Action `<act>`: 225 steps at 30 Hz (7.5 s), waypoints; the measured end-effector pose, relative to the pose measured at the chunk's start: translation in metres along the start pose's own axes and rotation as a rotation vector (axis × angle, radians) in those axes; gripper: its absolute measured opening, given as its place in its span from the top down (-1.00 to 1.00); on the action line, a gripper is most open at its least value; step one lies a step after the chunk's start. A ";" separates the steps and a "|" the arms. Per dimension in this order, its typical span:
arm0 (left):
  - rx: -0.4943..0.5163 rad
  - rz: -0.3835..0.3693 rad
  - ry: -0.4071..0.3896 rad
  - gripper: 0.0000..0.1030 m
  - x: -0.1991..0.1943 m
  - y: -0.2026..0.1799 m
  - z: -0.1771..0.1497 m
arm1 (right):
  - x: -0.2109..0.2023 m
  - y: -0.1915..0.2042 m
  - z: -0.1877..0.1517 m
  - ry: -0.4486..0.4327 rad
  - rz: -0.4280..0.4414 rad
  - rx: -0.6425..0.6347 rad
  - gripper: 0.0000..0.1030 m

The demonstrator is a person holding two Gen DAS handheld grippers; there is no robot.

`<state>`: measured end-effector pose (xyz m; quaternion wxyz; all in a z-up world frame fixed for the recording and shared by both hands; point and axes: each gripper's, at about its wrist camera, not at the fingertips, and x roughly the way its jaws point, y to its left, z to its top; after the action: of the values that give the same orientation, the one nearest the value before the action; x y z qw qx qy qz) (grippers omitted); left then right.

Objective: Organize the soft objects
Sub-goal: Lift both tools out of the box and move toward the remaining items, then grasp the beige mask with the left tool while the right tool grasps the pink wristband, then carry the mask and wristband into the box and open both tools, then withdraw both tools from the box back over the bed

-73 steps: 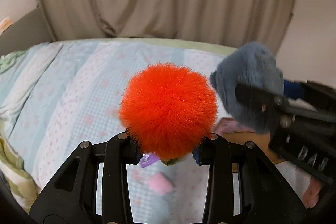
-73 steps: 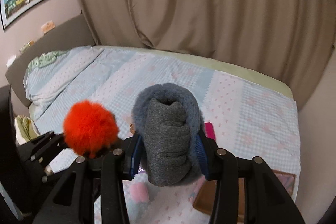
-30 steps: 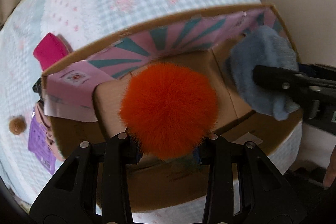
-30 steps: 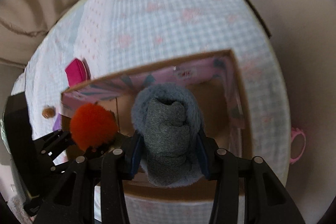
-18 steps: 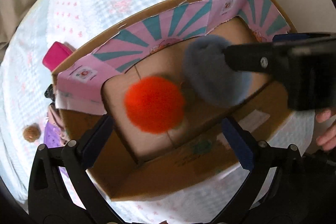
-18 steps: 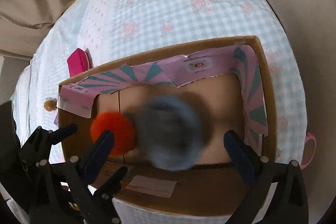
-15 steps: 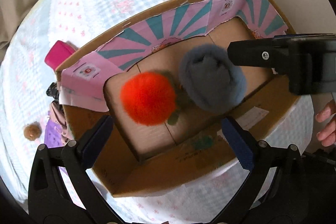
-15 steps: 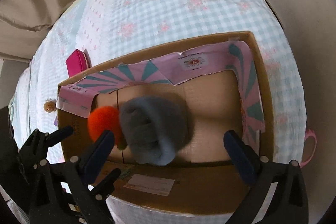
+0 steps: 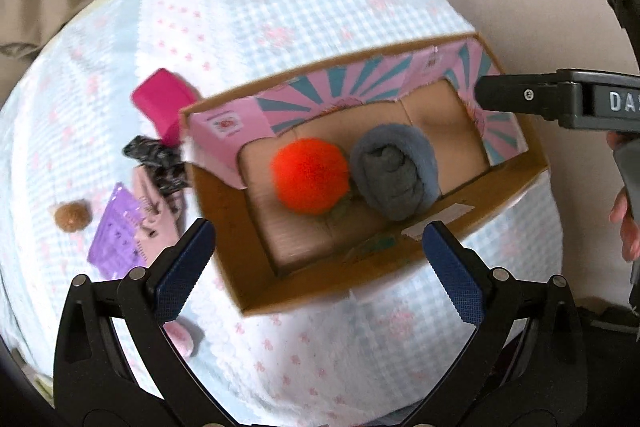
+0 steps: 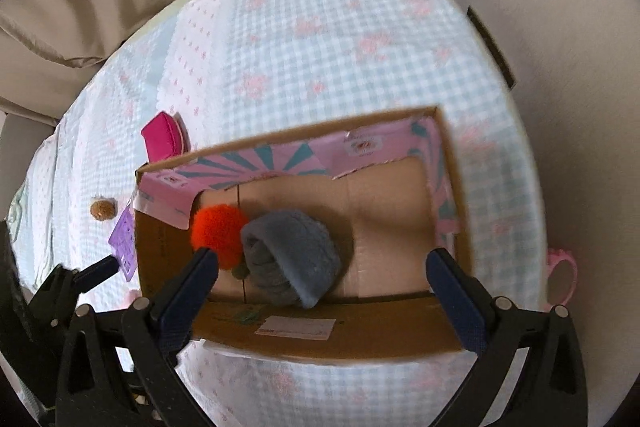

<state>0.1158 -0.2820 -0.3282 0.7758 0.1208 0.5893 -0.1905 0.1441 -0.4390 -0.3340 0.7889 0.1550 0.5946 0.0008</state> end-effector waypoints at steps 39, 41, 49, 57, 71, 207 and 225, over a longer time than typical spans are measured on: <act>0.025 -0.072 -0.297 -0.99 -0.188 0.238 -0.093 | -0.143 0.254 -0.128 -0.331 -0.079 -0.041 -1.00; 0.046 -0.088 -0.277 -0.99 -0.177 0.249 -0.091 | -0.133 0.264 -0.133 -0.322 -0.079 -0.027 -1.00; 0.132 -0.143 -0.218 -0.99 -0.124 0.267 -0.078 | -0.082 0.292 -0.154 -0.273 -0.076 -0.016 -1.00; 0.215 -0.170 -0.154 -0.99 -0.052 0.270 -0.055 | -0.006 0.306 -0.164 -0.207 -0.055 -0.044 -1.00; 0.361 -0.203 -0.001 -0.91 0.082 0.230 -0.028 | 0.116 0.300 -0.187 -0.033 0.015 0.162 -1.00; -0.070 -0.099 0.038 -0.99 0.017 0.035 0.028 | 0.000 0.004 0.017 -0.009 -0.048 0.044 -1.00; -0.102 -0.032 -0.192 -0.99 -0.117 0.055 -0.005 | -0.115 0.067 -0.011 -0.176 -0.094 -0.062 -1.00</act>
<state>0.1086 -0.2130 -0.2194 0.8308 0.0530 0.5228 -0.1832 0.1118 -0.3937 -0.2120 0.8416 0.1022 0.5294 -0.0314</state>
